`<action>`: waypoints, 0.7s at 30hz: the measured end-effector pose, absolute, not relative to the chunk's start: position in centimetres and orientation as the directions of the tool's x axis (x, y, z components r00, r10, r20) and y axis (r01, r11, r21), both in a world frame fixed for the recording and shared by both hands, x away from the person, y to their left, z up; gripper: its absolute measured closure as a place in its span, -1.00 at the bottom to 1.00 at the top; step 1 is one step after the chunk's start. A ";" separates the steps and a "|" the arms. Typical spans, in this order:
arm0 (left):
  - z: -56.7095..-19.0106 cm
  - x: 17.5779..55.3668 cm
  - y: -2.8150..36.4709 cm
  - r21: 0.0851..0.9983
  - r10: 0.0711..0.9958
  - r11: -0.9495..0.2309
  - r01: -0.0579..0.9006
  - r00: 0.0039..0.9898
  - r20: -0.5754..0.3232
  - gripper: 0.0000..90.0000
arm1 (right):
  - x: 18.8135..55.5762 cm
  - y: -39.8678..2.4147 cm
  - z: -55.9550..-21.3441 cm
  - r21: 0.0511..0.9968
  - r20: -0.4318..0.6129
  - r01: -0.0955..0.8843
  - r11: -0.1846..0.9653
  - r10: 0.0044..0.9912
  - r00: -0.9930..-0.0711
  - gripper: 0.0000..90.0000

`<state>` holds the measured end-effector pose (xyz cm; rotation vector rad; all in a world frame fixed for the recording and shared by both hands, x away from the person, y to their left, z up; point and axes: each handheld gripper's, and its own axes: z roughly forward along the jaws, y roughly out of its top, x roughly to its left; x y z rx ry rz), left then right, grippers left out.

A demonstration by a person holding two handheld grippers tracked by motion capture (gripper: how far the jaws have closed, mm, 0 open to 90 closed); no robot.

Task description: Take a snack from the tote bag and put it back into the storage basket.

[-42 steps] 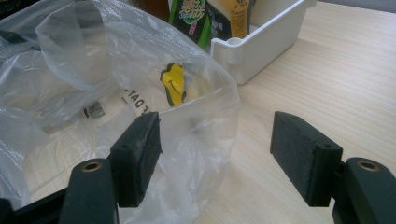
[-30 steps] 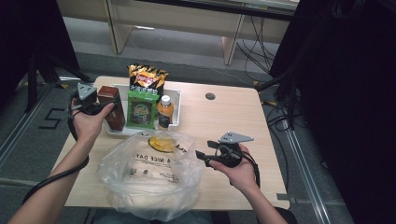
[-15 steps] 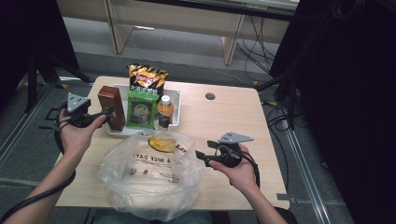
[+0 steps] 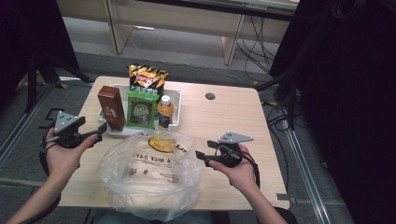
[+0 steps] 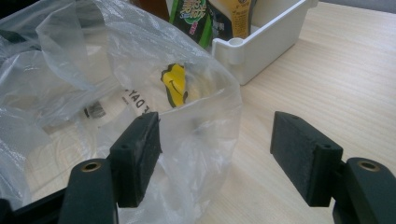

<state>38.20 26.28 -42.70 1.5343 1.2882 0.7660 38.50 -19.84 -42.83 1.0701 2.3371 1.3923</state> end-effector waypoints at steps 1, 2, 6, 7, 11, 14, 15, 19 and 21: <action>-42.9 37.8 26.3 0.930 0.963 0.006 0.368 0.247 -0.104 -0.61 | 38.5 -19.8 -42.8 0.832 0.173 0.476 0.286 0.682 -0.711 -0.24; -43.1 37.3 26.3 0.928 0.963 0.007 0.373 0.246 -0.107 -0.60 | 38.5 -19.8 -42.8 0.832 0.174 0.477 0.284 0.682 -0.710 -0.24; -44.1 35.5 26.3 0.919 0.958 0.011 0.395 0.258 -0.122 -0.59 | 38.5 -19.8 -42.8 0.832 0.173 0.476 0.286 0.682 -0.711 -0.24; -44.2 35.1 26.3 0.918 0.959 0.012 0.397 0.256 -0.123 -0.58 | 38.5 -19.9 -42.7 0.826 0.174 0.480 0.295 0.677 -0.715 -0.24; -45.2 33.6 26.4 0.908 0.956 0.037 0.417 0.250 -0.154 -0.54 | 38.5 -19.9 -42.8 0.830 0.171 0.473 0.296 0.673 -0.720 -0.24; -45.9 33.2 26.3 0.897 0.954 0.031 0.441 0.256 -0.158 -0.50 | 38.5 -19.8 -42.9 0.830 0.164 0.470 0.300 0.673 -0.721 -0.24; -46.1 33.2 26.3 0.895 0.952 0.031 0.445 0.259 -0.162 -0.50 | 38.5 -19.8 -42.9 0.830 0.165 0.470 0.301 0.673 -0.721 -0.24; -46.2 33.6 26.5 0.897 0.953 0.041 0.440 0.251 -0.166 -0.46 | 38.6 -20.0 -43.0 0.841 0.167 0.459 0.285 0.671 -0.722 -0.25; -46.4 33.6 26.5 0.896 0.953 0.041 0.443 0.253 -0.169 -0.44 | 38.8 -20.3 -42.9 0.837 0.150 0.456 0.302 0.675 -0.722 -0.25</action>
